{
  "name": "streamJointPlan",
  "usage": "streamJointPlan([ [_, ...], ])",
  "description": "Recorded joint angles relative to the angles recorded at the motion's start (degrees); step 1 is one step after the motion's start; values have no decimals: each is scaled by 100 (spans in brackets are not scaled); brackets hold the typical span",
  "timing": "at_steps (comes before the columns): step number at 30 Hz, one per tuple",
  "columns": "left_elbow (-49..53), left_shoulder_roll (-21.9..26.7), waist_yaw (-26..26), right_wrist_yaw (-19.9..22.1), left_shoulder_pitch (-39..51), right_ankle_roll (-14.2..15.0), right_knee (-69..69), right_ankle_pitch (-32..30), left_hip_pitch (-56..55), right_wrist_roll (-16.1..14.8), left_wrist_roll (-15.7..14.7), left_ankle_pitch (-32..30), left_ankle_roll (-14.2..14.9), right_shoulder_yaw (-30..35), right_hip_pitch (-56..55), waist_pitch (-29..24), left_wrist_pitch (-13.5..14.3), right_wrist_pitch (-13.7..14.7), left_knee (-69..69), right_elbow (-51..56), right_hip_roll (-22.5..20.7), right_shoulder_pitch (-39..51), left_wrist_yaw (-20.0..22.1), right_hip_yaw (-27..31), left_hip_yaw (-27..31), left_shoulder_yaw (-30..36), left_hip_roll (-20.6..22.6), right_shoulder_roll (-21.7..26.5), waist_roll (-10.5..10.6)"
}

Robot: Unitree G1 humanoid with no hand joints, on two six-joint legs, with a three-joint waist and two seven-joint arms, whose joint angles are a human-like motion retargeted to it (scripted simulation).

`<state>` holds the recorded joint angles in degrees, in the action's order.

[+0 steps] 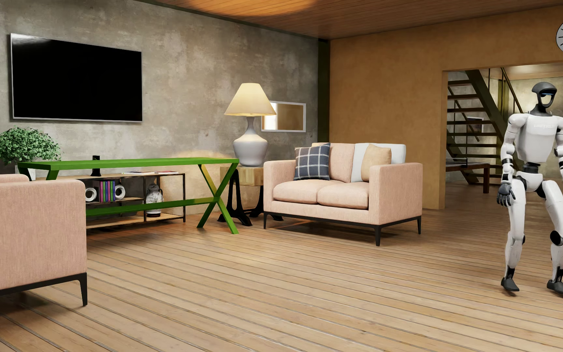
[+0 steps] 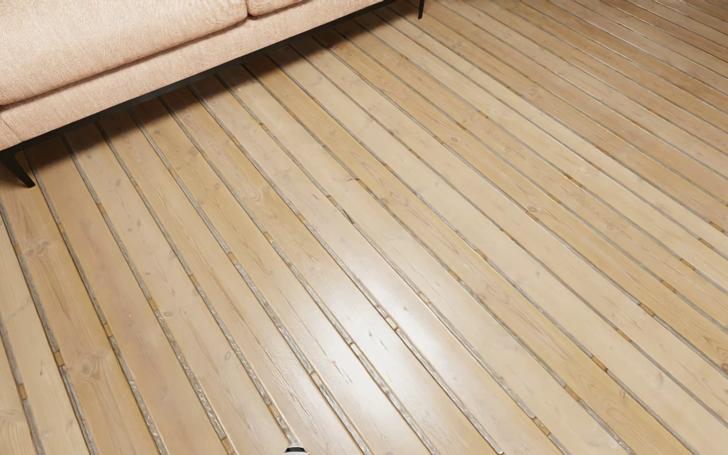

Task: Head to the dark lime desk

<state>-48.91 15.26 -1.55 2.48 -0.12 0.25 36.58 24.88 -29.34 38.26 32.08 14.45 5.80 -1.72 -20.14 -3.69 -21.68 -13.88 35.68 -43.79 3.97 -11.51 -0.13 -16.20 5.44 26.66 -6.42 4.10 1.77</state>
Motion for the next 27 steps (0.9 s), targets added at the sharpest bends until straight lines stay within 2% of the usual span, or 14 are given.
streamJointPlan([
  [3, -407, 273, -104, 115, 529, 427, 742, -155, 209, -291, 245, -175, 130, -426, -203, 38, -57, 152, -401, 301, 493, -270, -183, 37, 116, 427, 160, -307, -159],
  [7, -126, 551, -82, -28, 875, -64, 633, -473, 501, 186, 99, -595, 279, -488, 424, 189, 34, -86, -1113, 234, 1710, -176, 34, -880, 328, 308, 143, -129, -236],
  [10, 559, 753, 82, -214, 560, -863, -296, -1060, 629, 290, -230, -749, 493, -681, 1457, 344, 277, -5, -1390, 215, 2723, 75, 510, -3056, 125, -284, -91, -44, -352],
  [11, 761, 789, 137, -166, 343, -67, -677, -1436, 673, 266, -332, -781, 579, -700, 1784, 383, 324, 63, -1428, 265, 2797, 178, 689, -3813, -2, -561, -245, -71, -389],
  [12, 895, 784, 130, -127, 76, 455, -760, -1114, 703, 334, -466, -784, 680, -577, 1812, 394, 333, 155, -1364, 324, 2720, 281, 839, -3818, -133, -891, -404, -67, -416],
  [13, 948, 765, 111, -97, -201, 702, -681, -842, 732, 418, -611, -820, 781, -360, 1688, 387, 277, 260, -1262, 406, 2587, 375, 954, -3582, -253, -1241, -635, -91, -429],
  [15, 723, 601, 61, -139, -694, 372, -246, -427, 709, 502, -870, -1162, 838, 63, 1239, 325, 88, 633, -939, 629, 2152, 436, 1122, -2992, -648, -1910, -1340, -121, -367],
  [17, 312, 405, 25, -171, -949, 70, -328, -199, 506, 412, -794, -1935, 827, 323, 1082, 243, -198, 948, -411, 935, 1356, 329, 837, -2575, -860, -1888, -2192, -235, -277],
  [18, 100, 389, 15, -163, -1078, -97, -410, -120, 374, 324, -544, -2372, 622, 378, 1066, 187, -199, 1052, -39, 1089, 949, 252, 438, -2376, -1155, -1575, -2694, -265, -214],
  [19, -84, 313, 28, -158, -1184, -224, -416, -27, 259, 186, -260, -2455, -98, 332, 1020, 135, -125, 1051, 360, 1199, 634, 187, 33, -2139, -1526, -1241, -3161, -262, -141],
  [20, -150, 180, 92, -123, -1291, -285, -395, 68, 130, 42, -90, -2066, -600, 199, 957, 89, -65, 961, 846, 1261, 372, 139, -200, -1869, -1493, -1047, -3229, -258, -85],
  [23, -116, -512, 308, 137, -1470, -214, -668, 198, -491, -438, -128, -1307, -271, -368, 919, 7, -102, 715, 2303, 1508, -266, -55, -289, -1101, -400, -1333, -1895, -256, -26],
  [25, 222, -828, 379, 95, -1630, -128, -946, 197, -897, -706, -112, -1153, 292, -565, 897, 17, 26, 672, 2741, 1643, -623, -38, -155, -643, -302, -1610, -951, -103, -7],
  [27, 632, -914, 447, 44, -1862, -226, -1175, 127, -1277, -678, 11, -1158, 503, -615, 853, 35, 181, 671, 2764, 1842, -1045, 96, -32, -41, -417, -1858, -128, 49, 9],
])
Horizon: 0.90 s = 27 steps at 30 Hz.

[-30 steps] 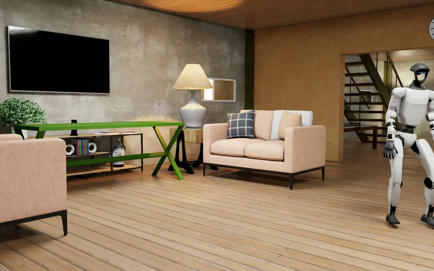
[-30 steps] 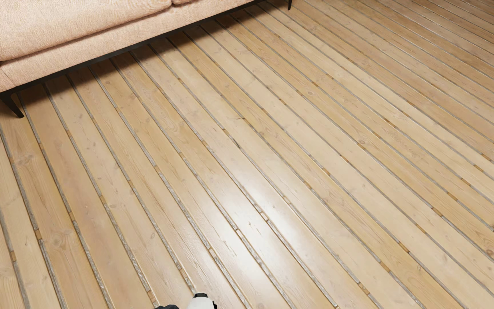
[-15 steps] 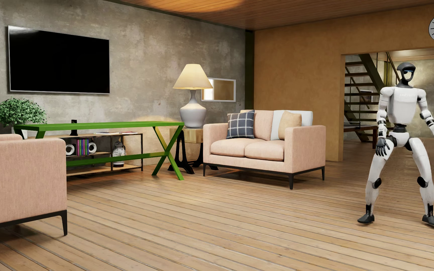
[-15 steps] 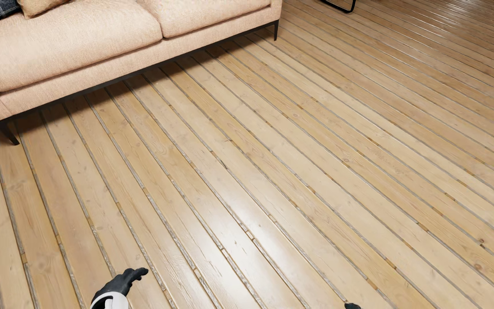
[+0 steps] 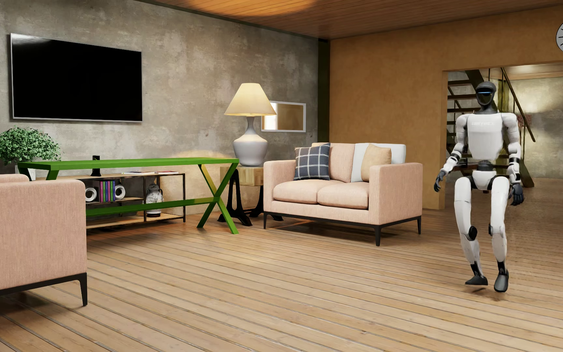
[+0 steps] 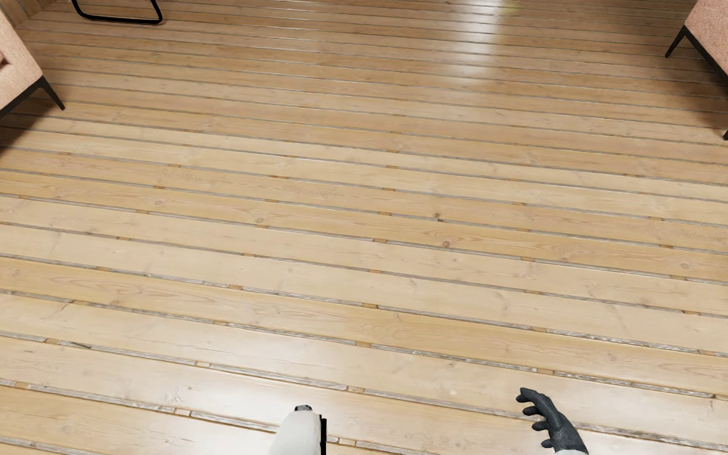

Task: Head to the dark lime desk

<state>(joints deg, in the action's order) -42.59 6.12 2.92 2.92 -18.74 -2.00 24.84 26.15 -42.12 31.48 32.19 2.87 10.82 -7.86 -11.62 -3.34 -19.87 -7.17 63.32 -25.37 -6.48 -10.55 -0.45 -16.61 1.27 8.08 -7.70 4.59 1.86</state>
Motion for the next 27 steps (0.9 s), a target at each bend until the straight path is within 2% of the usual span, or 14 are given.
streamJointPlan([
  [5, 837, 336, 93, 2, -933, -589, 62, -75, -184, 304, 488, -15, 338, 883, -69, 75, 72, 102, -2292, -179, -1320, 1189, 239, 2026, 324, -501, 1944, 68, 70],
  [7, 836, 554, 68, -72, -1201, -783, -2, -110, 243, 686, 710, -98, 397, 1403, 139, 171, -47, 116, -3638, -428, -1737, 1479, 12, 2768, 110, -704, 2073, 43, 82],
  [8, 824, 635, 103, -111, -1264, -777, -27, -120, 425, 786, 872, -8, 184, 1617, 296, 224, -30, 110, -3784, -580, -1881, 1522, 73, 3143, -106, -862, 1796, 49, 67],
  [9, 814, 641, 153, -127, -1264, -650, -6, -144, 598, 775, 950, 35, -1191, 1771, 450, 277, 22, 80, -3943, -744, -1960, 1485, 237, 3485, -182, -1094, 1729, 85, 32],
  [10, 828, 553, 201, -136, -1195, 9, 201, -154, 669, 739, 851, -103, -1886, 1892, 519, 310, 47, 18, -3929, -935, -1994, 1403, 575, 3682, -419, -1456, 1544, 153, -14],
  [11, 816, 398, 267, -131, -1065, 1265, 696, -380, 713, 689, 579, 34, -2139, 1960, 405, 313, 78, -109, -3772, -1188, -1945, 1279, 887, 3682, -637, -1863, 1331, 228, -71],
  [12, 768, 217, 410, -161, -908, 1605, 1554, -865, 838, 675, 310, 299, -2164, 1989, 174, 296, 124, -340, -3621, -1532, -2106, 1172, 1176, 3026, -1026, -2170, 1054, 351, -132],
  [13, 708, 119, 630, -243, -717, 1620, 2774, -1382, 1016, 730, 232, 582, -2084, 2034, -413, 256, 139, -621, -3471, -1903, -1834, 1138, 1342, 1714, -1562, -2259, 712, 520, -205],
  [15, 701, 226, 572, -324, -102, 1724, 4537, -1325, 1573, 919, 310, 934, -1928, 1994, -1343, 235, 297, -1114, -3570, -2427, -10, 1049, 1387, 1033, -2228, -2054, 398, 816, -321],
  [17, 659, 606, 137, -213, 615, 83, 5116, -1564, 2155, 674, 423, 1211, -1760, 1384, -1984, 228, 786, -1100, -3761, -2383, 1496, 661, 1531, 684, -2455, -1671, 503, 1079, -462],
  [19, 625, 1014, -323, 19, 1548, -325, 4740, -1423, 2646, 118, 468, 1541, -1574, 527, -2577, 216, 1181, -788, -3781, -1915, 1649, 65, 1547, 1003, -2511, -1170, 574, 1311, -525],
  [22, 605, 1562, -758, 554, 3189, 218, 2477, -1636, 3260, -578, 649, 1979, -1267, -663, -2877, 245, 1187, -529, -3805, -1241, 1272, -905, 1284, 1374, -2433, -147, 506, 1211, -494],
  [25, 746, 1707, -944, 846, 4444, 1540, -1063, -2050, 4024, -786, 858, 2257, -889, -1548, -2290, 357, 796, -709, -4208, -979, 1118, -1529, 635, 1524, -2507, 731, 505, 640, -408],
  [27, 1013, 1555, -1028, 678, 4602, 775, -1106, -2678, 4483, -711, 914, 2339, -510, -1729, -2004, 404, 632, -778, -4168, -1061, 1188, -1747, 670, 749, -2523, 828, 333, 153, -385],
])
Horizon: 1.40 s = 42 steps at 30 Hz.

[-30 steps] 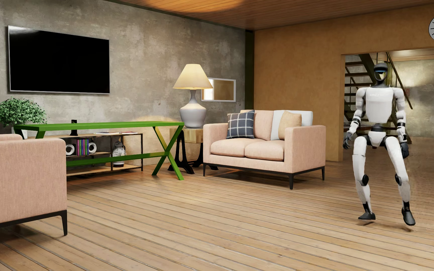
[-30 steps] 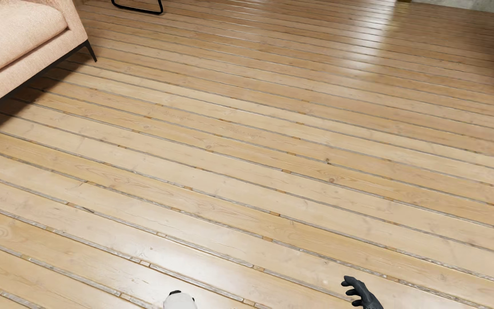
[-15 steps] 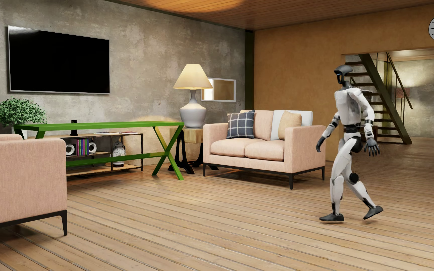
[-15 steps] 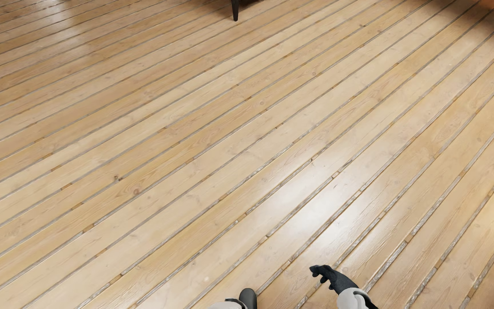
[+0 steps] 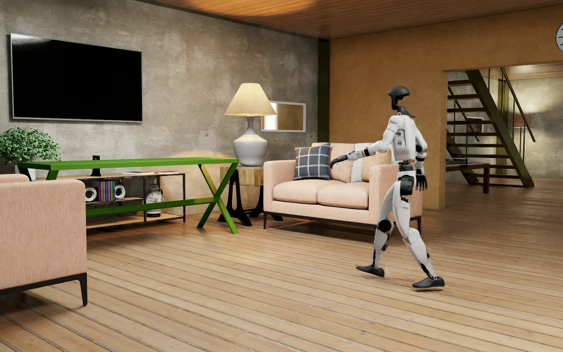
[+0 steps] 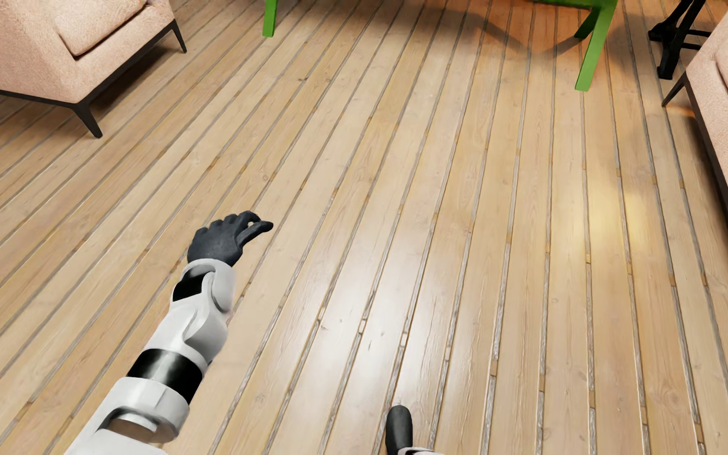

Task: Head to the dark lime desk

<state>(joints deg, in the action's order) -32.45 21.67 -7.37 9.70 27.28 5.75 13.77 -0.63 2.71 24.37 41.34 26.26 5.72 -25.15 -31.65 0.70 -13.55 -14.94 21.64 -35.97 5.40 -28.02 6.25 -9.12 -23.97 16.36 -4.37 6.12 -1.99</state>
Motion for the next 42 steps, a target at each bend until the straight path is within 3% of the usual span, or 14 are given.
streamJointPlan([
  [2, 288, -206, -71, -402, -431, -721, 674, 301, 213, 568, -242, -528, 504, 316, 204, -50, 75, -96, 812, -370, -410, 8, 275, 37, 135, -134, -524, -331, 119],
  [5, -51, -514, 24, -1147, -1267, -769, 1113, 1139, -742, 1108, -285, -2545, 404, 505, 722, -167, -130, 29, 3420, -604, -872, 234, -342, 81, 1105, 181, -1176, -843, 317],
  [7, -824, -683, 156, -1216, -1488, -827, 982, 1429, -1833, 1168, -84, -2429, 67, 452, 1218, -261, -439, 327, 5109, -381, -1142, 361, -1077, 110, 1868, 601, -1342, -1154, 454],
  [10, -2037, -1126, 386, -874, -2262, -725, 1006, 1874, -3314, 1637, -472, -2258, 67, 811, 1691, -337, -1083, 231, 5841, -331, -1296, 1014, -739, 472, 2245, 349, -1046, -1004, 581],
  [13, -2480, -1108, 655, -821, -3365, -635, 1107, 2346, -4151, 1904, -652, -1991, -213, 1371, 2015, -305, -982, 541, 4208, -337, -1389, 1562, -1224, 905, 1923, 449, -888, -645, 611],
  [17, -2071, -1204, 891, -720, -4860, -554, 897, 2888, -3607, 1783, -1179, -2690, 31, 1725, 2711, -101, -979, 922, -617, -16, -1380, 1856, -771, 1229, 1355, -377, -410, -277, 641],
  [19, -2128, -1423, 952, -639, -5151, -467, 1500, 2921, -3388, 1618, -1197, -3062, -1152, 1660, 2838, -51, -1077, 813, -407, 95, -1141, 1861, -731, 1230, 1093, -501, -246, -98, 578],
  [22, -2481, -1459, 1007, -157, -4654, 617, 4381, 1051, -3062, 1195, -640, -2074, -1143, 1099, 1951, -134, -1233, 412, 605, -84, -787, 1578, -1265, 1276, 1051, 45, 63, -339, 346],
  [24, -2174, -1422, 1040, -902, -4224, 811, 6106, 266, -2566, 1614, -470, -1585, -1144, 1689, 1097, -183, -966, 296, 760, -429, -661, 1593, -1338, 1534, 828, 75, 180, -34, 209],
  [28, -1795, -1605, 812, -1272, -3010, -83, 6223, 805, -1728, 1605, -817, -940, -996, 1402, -150, -216, -786, 58, 772, -579, 678, 1286, 333, 768, 1046, -687, 571, -176, -112],
  [32, -1277, -1424, 523, -1086, -1633, -136, 2453, 810, -1223, 1444, -497, -427, -843, 1034, -314, -122, -274, -8, 631, -685, 913, 1026, -103, -145, 1621, 34, 857, -203, -251],
  [34, -938, -1383, 462, -1103, -1228, -178, 463, 556, -950, 1447, -471, -203, -747, 954, -21, -46, -77, -53, 508, -789, 732, 930, -157, 320, 1926, 175, 908, -211, -266],
  [37, -551, -1363, 460, -1255, -1237, -519, 651, 146, -543, 1613, -481, 7, -441, 1079, 366, -41, -69, -115, 774, -1022, 775, 952, 156, -239, 2162, 120, 600, -271, -238],
  [42, -898, -1101, 445, -995, -2463, -803, 1232, 1326, -1453, 1642, -758, -2461, -285, 1149, 1240, -197, -364, 85, 3863, -832, -97, 1399, -5, -729, 2553, 111, -467, -682, 71],
])
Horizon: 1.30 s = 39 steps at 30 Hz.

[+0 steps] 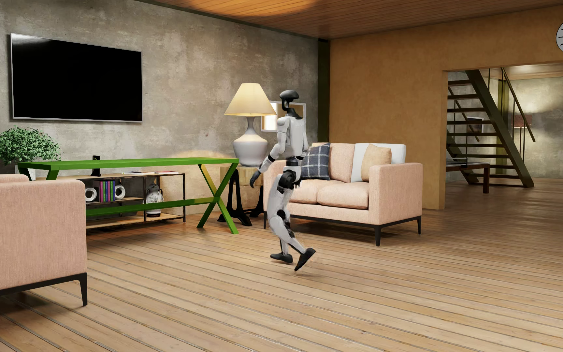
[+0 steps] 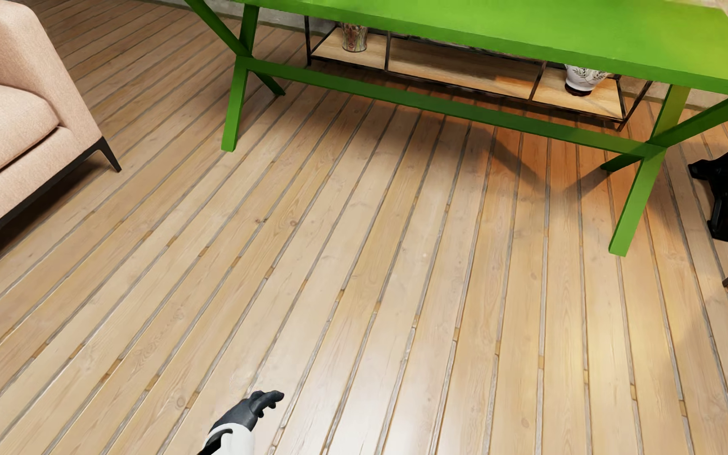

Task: Head to the dark lime desk

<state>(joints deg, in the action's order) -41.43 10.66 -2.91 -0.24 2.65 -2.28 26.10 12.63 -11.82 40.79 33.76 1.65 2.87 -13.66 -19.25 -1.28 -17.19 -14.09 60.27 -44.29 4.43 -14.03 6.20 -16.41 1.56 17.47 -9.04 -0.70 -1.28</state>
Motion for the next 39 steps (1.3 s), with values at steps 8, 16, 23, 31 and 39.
streamJointPlan([
  [8, -1494, -173, 391, 109, -1687, 10, 88, 1059, -2399, 246, -52, 495, -251, 912, 864, -127, -576, 359, 178, -49, -780, 1361, -1447, 483, -1114, 647, -637, 213, 483],
  [16, -1244, -551, 559, 554, -1953, 337, 637, 1355, -1800, -189, 16, -215, -788, 890, 1195, 179, -811, 295, -3886, 47, -655, 1367, -1011, 1043, -1804, 51, -76, 116, 418],
  [23, -635, 9, 416, 534, 5, 1174, 4618, -151, -789, -139, 134, 912, -657, 139, -932, 81, -324, -192, -3398, -315, 381, 889, 288, 1770, -2523, -218, 215, 576, 15],
  [31, -264, 726, 108, 215, 1742, 571, 111, -74, -199, -316, 174, 1428, -200, -110, -506, 161, -93, -87, -3351, -124, 640, 114, -28, 937, -2023, 408, 237, 401, -185],
  [39, -267, 287, 72, 250, 547, 317, -244, 323, -2088, -25, 350, 447, 949, 156, 163, -9, 194, 149, -340, 177, 60, 269, -318, -231, -373, 753, -654, 67, 186],
])
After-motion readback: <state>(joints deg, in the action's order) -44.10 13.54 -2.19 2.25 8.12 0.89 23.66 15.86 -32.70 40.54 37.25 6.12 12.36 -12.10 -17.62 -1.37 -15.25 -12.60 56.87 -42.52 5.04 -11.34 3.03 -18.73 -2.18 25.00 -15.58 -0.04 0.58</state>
